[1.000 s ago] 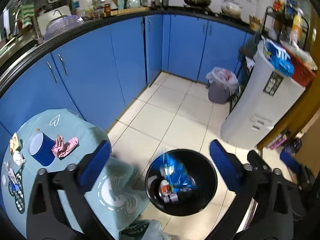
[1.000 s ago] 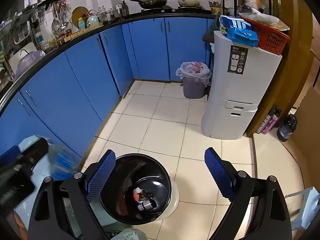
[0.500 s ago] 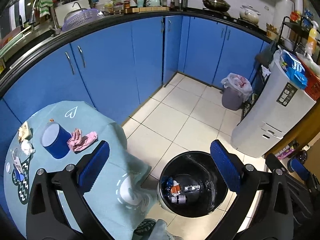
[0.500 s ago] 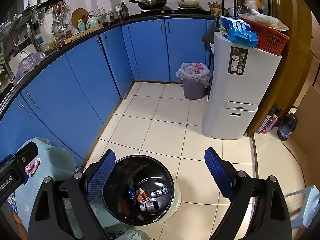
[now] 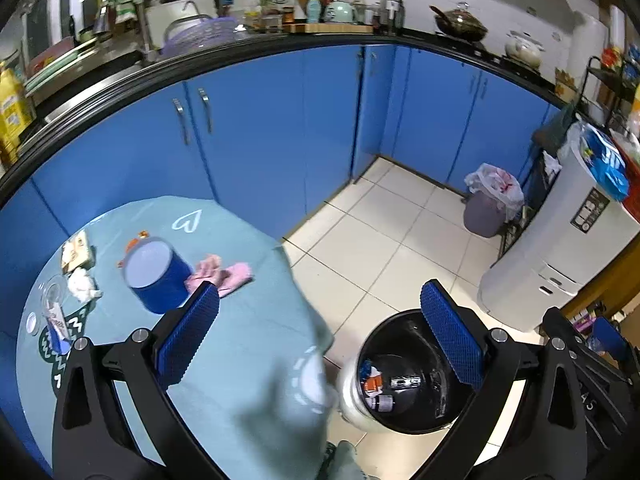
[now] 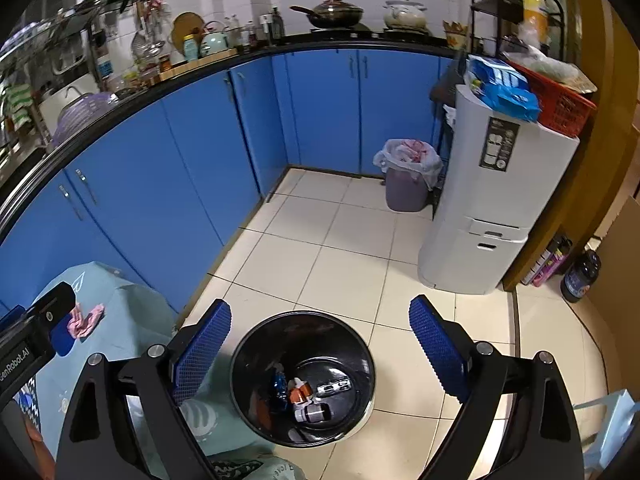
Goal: Collect trash
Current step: 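Move both grippers back over the table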
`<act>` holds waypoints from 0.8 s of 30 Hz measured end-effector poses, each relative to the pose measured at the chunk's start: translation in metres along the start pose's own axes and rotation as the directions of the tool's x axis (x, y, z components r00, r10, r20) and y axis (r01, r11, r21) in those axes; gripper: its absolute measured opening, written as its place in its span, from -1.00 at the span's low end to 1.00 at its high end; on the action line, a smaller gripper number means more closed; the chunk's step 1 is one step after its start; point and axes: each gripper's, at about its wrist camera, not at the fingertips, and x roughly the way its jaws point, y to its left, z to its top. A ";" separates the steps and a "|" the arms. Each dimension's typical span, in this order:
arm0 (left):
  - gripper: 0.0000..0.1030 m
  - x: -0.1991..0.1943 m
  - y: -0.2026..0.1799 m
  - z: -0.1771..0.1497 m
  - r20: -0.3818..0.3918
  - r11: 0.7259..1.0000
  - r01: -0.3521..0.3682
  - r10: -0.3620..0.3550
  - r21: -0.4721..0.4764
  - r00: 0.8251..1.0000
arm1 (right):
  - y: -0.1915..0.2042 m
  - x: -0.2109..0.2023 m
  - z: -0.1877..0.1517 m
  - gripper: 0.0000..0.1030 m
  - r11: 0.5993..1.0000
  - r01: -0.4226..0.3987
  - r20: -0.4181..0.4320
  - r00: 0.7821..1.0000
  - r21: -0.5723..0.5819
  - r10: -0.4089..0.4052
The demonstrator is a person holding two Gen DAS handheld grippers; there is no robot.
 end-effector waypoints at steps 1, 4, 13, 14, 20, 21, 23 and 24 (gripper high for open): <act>0.93 -0.001 0.009 -0.001 0.000 1.000 -0.007 0.007 -0.012 1.000 | 0.006 -0.001 0.000 0.72 1.000 -0.006 0.001 1.000 -0.011 0.006; 0.93 -0.003 0.029 -0.003 -0.001 0.999 -0.026 0.026 -0.040 1.000 | 0.025 -0.004 -0.002 0.72 0.999 -0.022 0.005 1.000 -0.041 0.022; 0.93 -0.011 0.104 -0.015 -0.004 0.985 -0.099 0.099 -0.143 0.995 | 0.090 -0.010 -0.010 0.72 0.987 -0.085 0.004 0.996 -0.133 0.086; 0.93 -0.012 0.112 -0.016 -0.006 0.982 -0.106 0.107 -0.154 0.994 | 0.097 -0.010 -0.012 0.72 0.985 -0.092 0.002 0.996 -0.143 0.094; 0.93 -0.018 0.162 -0.028 -0.024 0.963 -0.156 0.154 -0.220 0.988 | 0.141 -0.014 -0.023 0.72 0.970 -0.140 -0.009 0.990 -0.198 0.141; 0.93 -0.019 0.170 -0.030 -0.026 0.960 -0.165 0.163 -0.228 0.986 | 0.147 -0.015 -0.024 0.72 0.968 -0.148 -0.011 0.989 -0.205 0.148; 0.93 -0.020 0.185 -0.034 -0.028 0.953 -0.182 0.180 -0.242 0.983 | 0.162 -0.014 -0.028 0.72 0.961 -0.162 -0.018 0.987 -0.226 0.162; 0.93 -0.021 0.194 -0.036 -0.030 0.949 -0.190 0.189 -0.252 0.982 | 0.169 -0.014 -0.031 0.72 0.957 -0.169 -0.023 0.985 -0.236 0.168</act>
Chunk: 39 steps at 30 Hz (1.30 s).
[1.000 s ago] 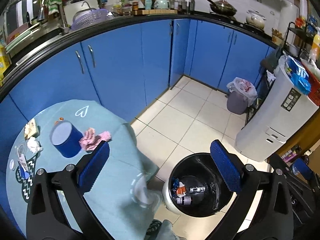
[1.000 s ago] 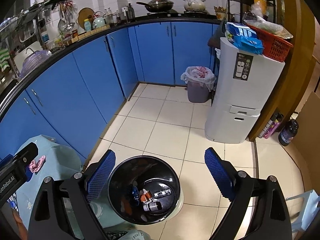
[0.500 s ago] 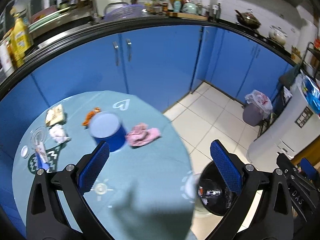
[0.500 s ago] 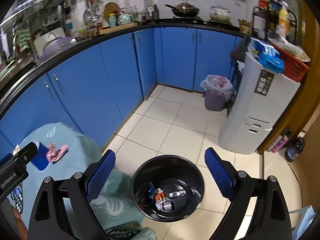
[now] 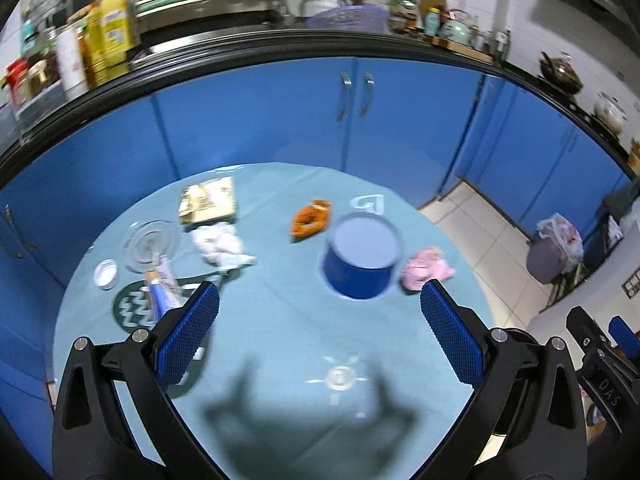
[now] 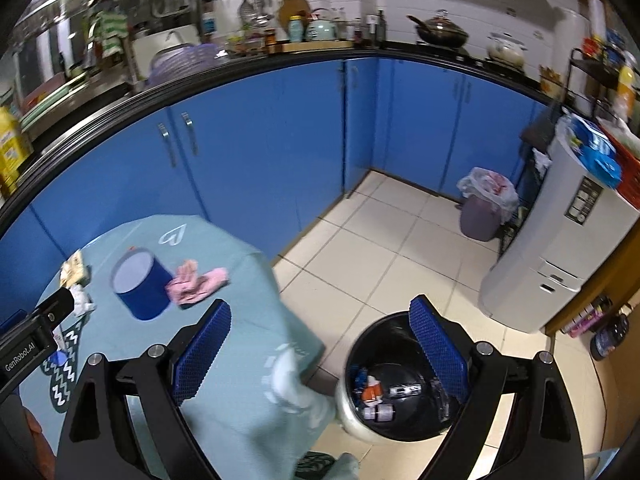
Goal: Collect trash
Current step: 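Move both grippers back over the table, then grasp the blue-printed cardboard sleeve with the left gripper while the right reaches the blue container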
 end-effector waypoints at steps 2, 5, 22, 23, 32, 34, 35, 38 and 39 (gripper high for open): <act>0.93 0.002 0.015 -0.002 -0.003 1.000 -0.017 0.017 -0.021 1.000 | 0.012 0.003 -0.001 0.72 1.000 -0.015 -0.007 1.000 -0.014 0.015; 0.93 0.008 0.041 -0.004 -0.017 0.997 -0.041 0.040 -0.059 0.999 | 0.035 0.008 -0.003 0.72 0.998 -0.038 -0.019 0.999 -0.049 0.037; 0.93 0.068 0.142 -0.024 -0.163 0.968 -0.160 0.129 -0.195 0.978 | 0.164 0.077 0.006 0.72 0.929 -0.179 -0.096 0.983 -0.325 0.156; 0.93 0.071 0.143 -0.024 -0.169 0.967 -0.164 0.132 -0.195 0.977 | 0.169 0.082 0.007 0.72 0.924 -0.179 -0.100 0.983 -0.339 0.154; 0.92 0.101 0.143 -0.028 -0.227 0.953 -0.218 0.170 -0.208 0.959 | 0.186 0.119 0.014 0.72 0.893 -0.217 -0.166 0.973 -0.396 0.163; 0.82 0.105 0.143 -0.028 -0.231 0.949 -0.230 0.179 -0.216 0.956 | 0.185 0.126 0.014 0.72 0.891 -0.235 -0.192 0.966 -0.389 0.171; 0.72 0.107 0.143 -0.028 -0.236 0.947 -0.235 0.182 -0.217 0.954 | 0.185 0.130 0.014 0.72 0.890 -0.247 -0.206 0.962 -0.383 0.178; 0.60 0.110 0.141 -0.026 -0.231 0.943 -0.260 0.210 -0.210 0.950 | 0.185 0.137 0.013 0.72 0.890 -0.267 -0.224 0.955 -0.369 0.194; 0.51 0.110 0.141 -0.026 -0.228 0.943 -0.254 0.205 -0.214 0.952 | 0.184 0.138 0.013 0.72 0.890 -0.275 -0.226 0.953 -0.363 0.202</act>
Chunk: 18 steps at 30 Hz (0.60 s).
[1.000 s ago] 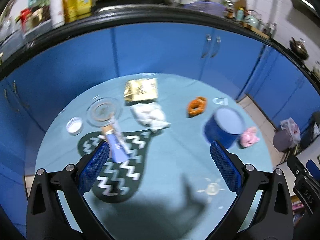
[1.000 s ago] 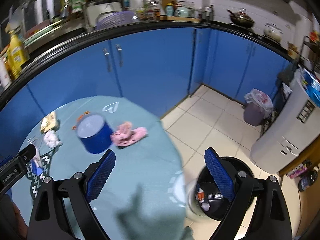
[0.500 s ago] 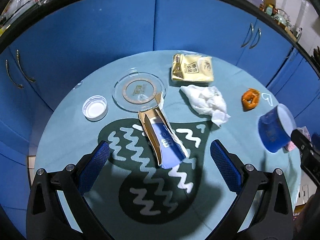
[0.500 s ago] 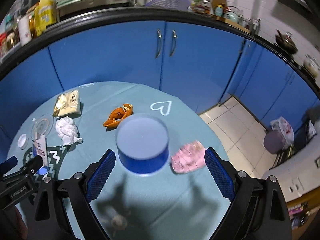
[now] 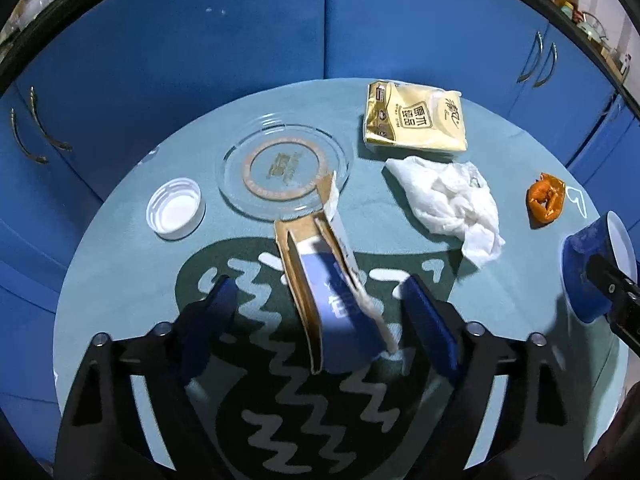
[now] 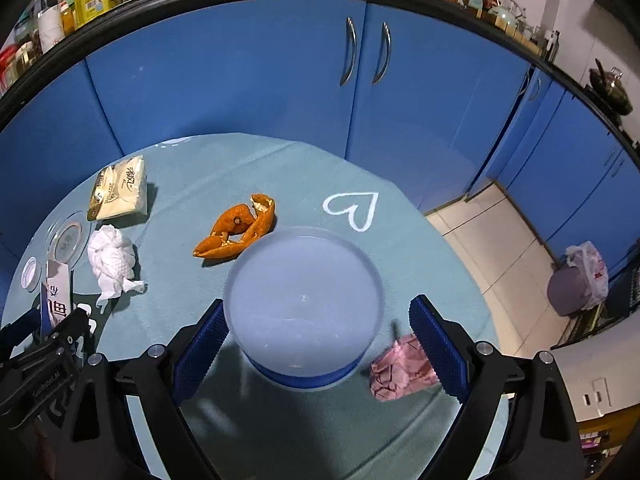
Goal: Collect trash
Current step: 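Grasp the blue-printed cardboard sleeve with the left gripper while the right reaches the blue container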
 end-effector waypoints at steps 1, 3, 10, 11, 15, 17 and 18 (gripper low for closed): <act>0.47 0.001 -0.001 0.002 0.000 1.000 0.001 -0.001 -0.003 1.000 | -0.001 0.001 0.000 0.72 1.000 -0.005 0.002 1.000 0.003 0.005; 0.25 0.004 -0.002 0.006 0.004 1.000 -0.012 0.012 -0.007 1.000 | -0.002 0.001 0.000 0.72 1.000 -0.015 0.014 1.000 0.004 0.015; -0.28 0.002 -0.002 0.009 0.007 1.000 0.000 0.000 0.001 1.000 | 0.000 -0.003 0.000 0.42 1.000 -0.021 0.040 0.999 -0.020 0.022; -0.29 0.001 -0.002 0.009 0.006 1.000 0.002 -0.002 0.003 1.000 | 0.001 -0.004 0.000 0.41 1.000 -0.019 0.043 0.999 -0.024 0.020; -0.32 -0.004 -0.001 0.009 0.009 1.000 0.020 -0.020 0.004 1.000 | 0.001 -0.015 -0.004 0.41 1.000 -0.011 0.068 0.998 -0.026 0.012; -0.33 -0.009 -0.001 0.009 0.018 1.000 0.027 -0.027 0.007 0.999 | 0.000 -0.022 -0.005 0.41 1.000 -0.012 0.077 0.997 -0.022 0.014; -0.33 -0.013 -0.002 0.009 0.025 0.999 0.033 -0.033 0.009 0.999 | -0.001 -0.026 -0.006 0.41 1.000 -0.012 0.084 0.996 -0.019 0.013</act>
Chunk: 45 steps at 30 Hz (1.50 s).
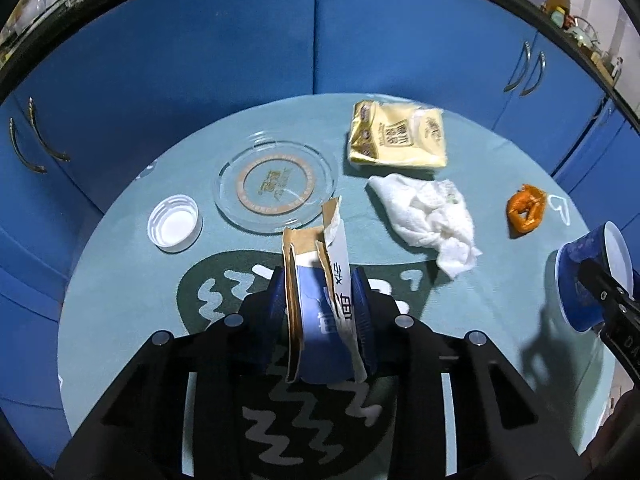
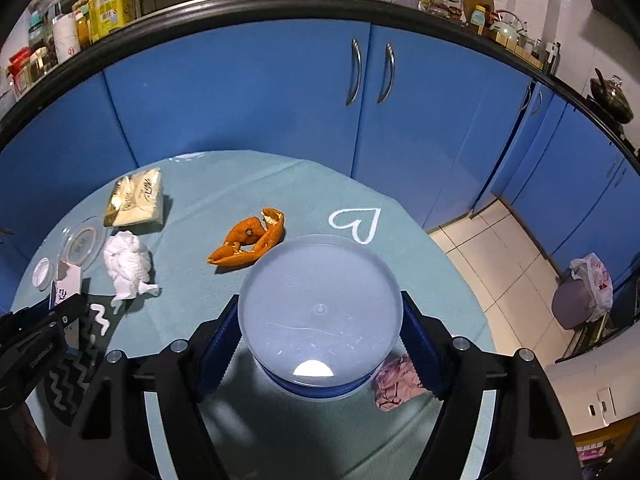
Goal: Collect trash
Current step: 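Grasp the blue-printed cardboard sleeve with the left gripper while the right reaches the blue container, then carry the cardboard sleeve and blue container with both grippers over the black bin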
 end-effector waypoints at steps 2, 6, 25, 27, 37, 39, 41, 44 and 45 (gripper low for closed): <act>-0.33 -0.010 -0.003 -0.001 0.015 1.000 0.009 -0.009 0.003 1.000 | -0.003 -0.010 0.001 0.41 1.000 0.000 0.017 1.000 0.010 0.000; -0.33 -0.028 -0.010 -0.001 0.047 0.999 0.028 -0.029 0.016 0.998 | -0.012 -0.030 0.000 0.41 0.999 -0.003 0.047 0.999 0.034 0.002; -0.33 -0.105 -0.060 -0.026 0.157 0.986 0.103 -0.123 0.130 0.980 | -0.050 -0.134 -0.019 0.41 0.993 -0.051 0.200 0.979 0.110 0.028; -0.33 -0.111 -0.066 -0.030 0.164 0.984 0.108 -0.131 0.145 0.978 | -0.056 -0.142 -0.021 0.41 0.990 -0.064 0.209 0.977 0.123 0.037; -0.33 -0.136 -0.088 -0.043 0.186 0.972 0.125 -0.162 0.197 0.969 | -0.105 -0.181 -0.031 0.41 0.933 -0.240 0.263 0.950 0.267 0.169; -0.33 -0.140 -0.090 -0.045 0.191 0.971 0.127 -0.166 0.202 0.967 | -0.117 -0.188 -0.033 0.41 0.915 -0.267 0.277 0.943 0.304 0.183; -0.33 -0.143 -0.092 -0.045 0.194 0.969 0.133 -0.175 0.209 0.965 | -0.124 -0.193 -0.034 0.41 0.906 -0.272 0.285 0.941 0.324 0.180; -0.33 -0.149 -0.101 -0.046 0.196 0.962 0.147 -0.194 0.231 0.961 | -0.129 -0.202 -0.038 0.41 0.915 -0.233 0.293 0.947 0.331 0.135; -0.33 -0.151 -0.105 -0.047 0.198 0.958 0.152 -0.202 0.241 0.959 | -0.129 -0.204 -0.040 0.41 0.917 -0.222 0.294 0.948 0.331 0.123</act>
